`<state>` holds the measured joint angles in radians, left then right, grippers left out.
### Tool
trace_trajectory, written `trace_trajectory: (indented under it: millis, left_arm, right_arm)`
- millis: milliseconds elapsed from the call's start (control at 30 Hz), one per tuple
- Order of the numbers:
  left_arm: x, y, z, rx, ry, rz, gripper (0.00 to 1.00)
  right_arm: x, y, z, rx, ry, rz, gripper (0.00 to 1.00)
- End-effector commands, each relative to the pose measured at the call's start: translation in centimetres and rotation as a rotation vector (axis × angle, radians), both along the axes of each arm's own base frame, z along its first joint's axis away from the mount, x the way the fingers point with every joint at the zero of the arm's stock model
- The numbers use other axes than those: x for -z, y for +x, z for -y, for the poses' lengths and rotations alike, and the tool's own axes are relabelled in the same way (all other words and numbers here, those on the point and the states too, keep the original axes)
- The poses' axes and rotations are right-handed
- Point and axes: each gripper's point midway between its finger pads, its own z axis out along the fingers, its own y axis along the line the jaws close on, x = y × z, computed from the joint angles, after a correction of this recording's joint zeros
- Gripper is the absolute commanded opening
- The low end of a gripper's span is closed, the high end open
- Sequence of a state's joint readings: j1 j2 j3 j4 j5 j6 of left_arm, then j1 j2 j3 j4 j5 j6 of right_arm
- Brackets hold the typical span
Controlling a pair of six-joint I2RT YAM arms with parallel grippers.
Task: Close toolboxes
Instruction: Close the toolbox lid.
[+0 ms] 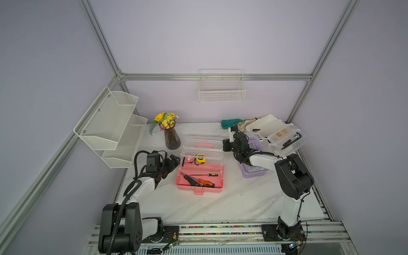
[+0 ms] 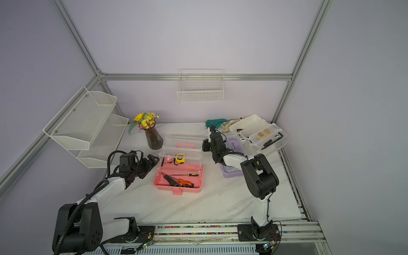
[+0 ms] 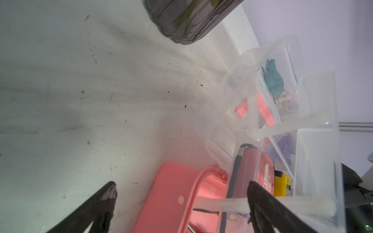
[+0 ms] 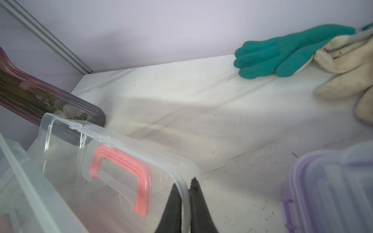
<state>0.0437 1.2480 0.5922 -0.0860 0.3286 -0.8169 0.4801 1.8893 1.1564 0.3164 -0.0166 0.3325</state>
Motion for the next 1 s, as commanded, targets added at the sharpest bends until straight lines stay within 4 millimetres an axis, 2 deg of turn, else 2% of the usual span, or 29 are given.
trace_trajectory:
  millis: [0,233,400,533,633,733,833,967]
  left_arm:
    - [0.2,-0.1,0.7,0.018,-0.031,0.012,1.00]
    - [-0.8,0.4,1.3,0.040,-0.065,0.045,1.00]
    - [-1.3,0.4,2.3,0.081,-0.108,0.049,1.00]
    - [-1.9,-0.1,3.1,0.112,-0.162,0.050,1.00]
    - [-2.4,-0.7,3.2,0.113,-0.163,0.051,1.00]
    - [-2.7,-1.6,3.3,0.116,-0.164,0.043,1.00]
    - [-3.0,-2.5,3.5,0.109,-0.192,0.041,1.00]
    - [-3.0,-3.7,4.1,0.098,-0.237,0.032,1.00]
  right_arm:
    - [-6.7,0.1,-1.1,-0.029,0.054,0.217,0.00]
    - [-10.2,-1.4,-1.4,-0.045,0.000,0.404,0.00]
    - [-11.3,-2.8,-1.6,-0.034,-0.063,0.507,0.00]
    - [-12.4,-4.6,-2.3,-0.035,-0.131,0.631,0.00]
    - [-12.5,-5.1,-2.6,-0.013,-0.233,0.708,0.00]
    - [-12.6,-5.3,-2.0,0.015,-0.251,0.734,0.00]
    - [-13.3,-6.5,-1.7,0.003,-0.234,0.784,0.00]
    - [-12.1,-7.5,-2.3,-0.070,-0.244,0.752,0.00]
